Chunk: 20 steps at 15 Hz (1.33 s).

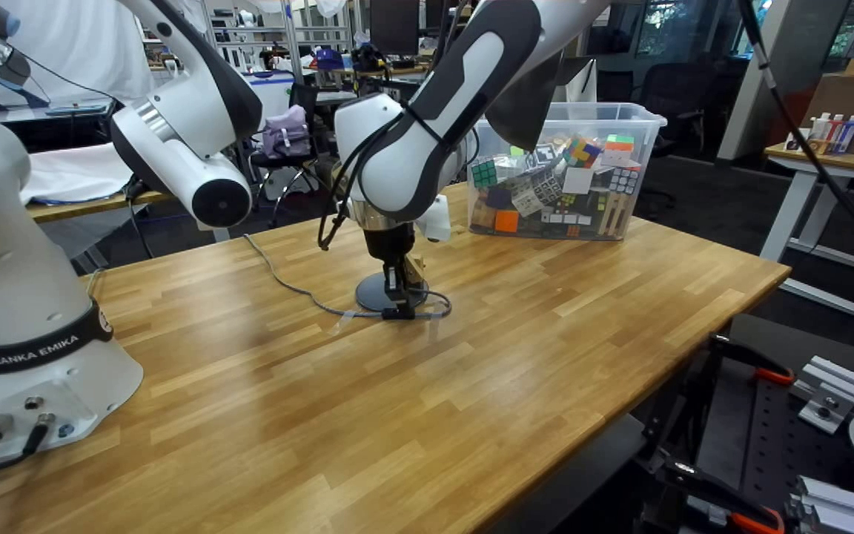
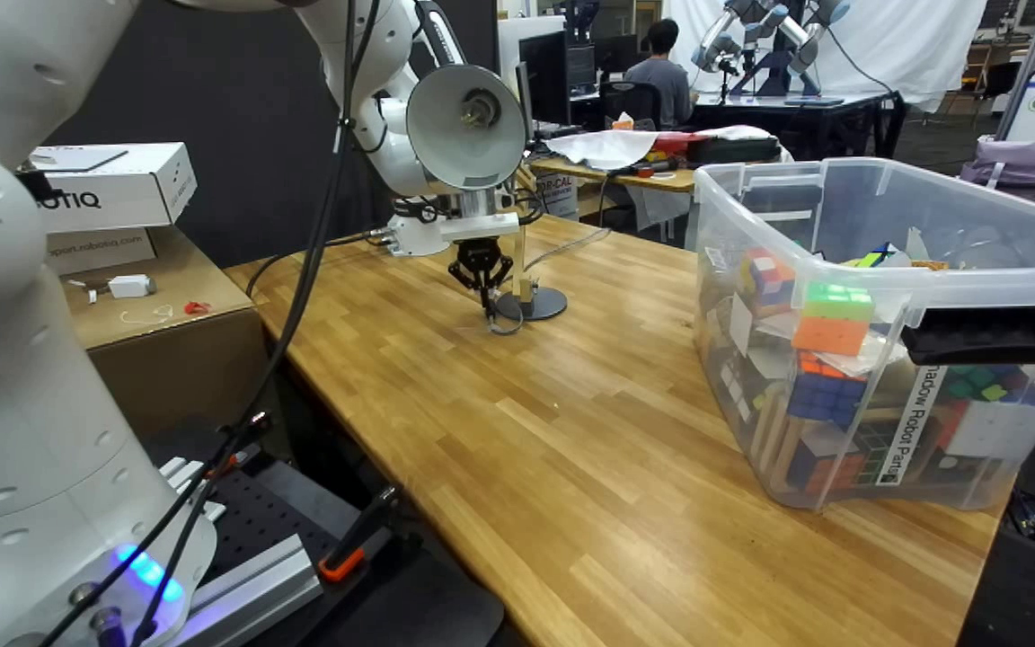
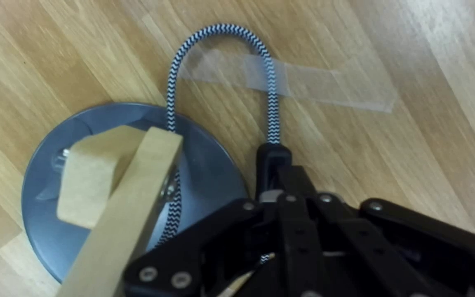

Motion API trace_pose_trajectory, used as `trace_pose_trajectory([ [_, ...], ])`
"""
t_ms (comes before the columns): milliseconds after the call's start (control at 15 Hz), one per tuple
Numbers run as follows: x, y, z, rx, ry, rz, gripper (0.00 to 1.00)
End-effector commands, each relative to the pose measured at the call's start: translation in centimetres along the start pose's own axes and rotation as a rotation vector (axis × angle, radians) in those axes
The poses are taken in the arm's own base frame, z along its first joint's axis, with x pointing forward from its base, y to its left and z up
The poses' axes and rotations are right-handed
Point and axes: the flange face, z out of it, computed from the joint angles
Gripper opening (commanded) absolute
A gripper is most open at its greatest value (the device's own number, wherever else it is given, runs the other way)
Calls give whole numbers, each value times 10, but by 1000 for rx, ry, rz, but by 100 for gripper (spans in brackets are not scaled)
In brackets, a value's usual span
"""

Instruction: Put the Rubik's cube in the storage box then switch the desk lamp off and on

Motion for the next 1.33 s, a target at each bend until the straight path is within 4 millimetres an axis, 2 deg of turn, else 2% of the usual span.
trace_pose_trajectory([
  [0,1,9,11,32,-1,-8,0],
  [267,-1,15,22,51,-1,3,0],
  [467,-2,12,16,56,6,9,0],
  [867,-1,4,-13,17,34,-3,0],
  [1267,3,-18,-59,-16,75,-44,0],
])
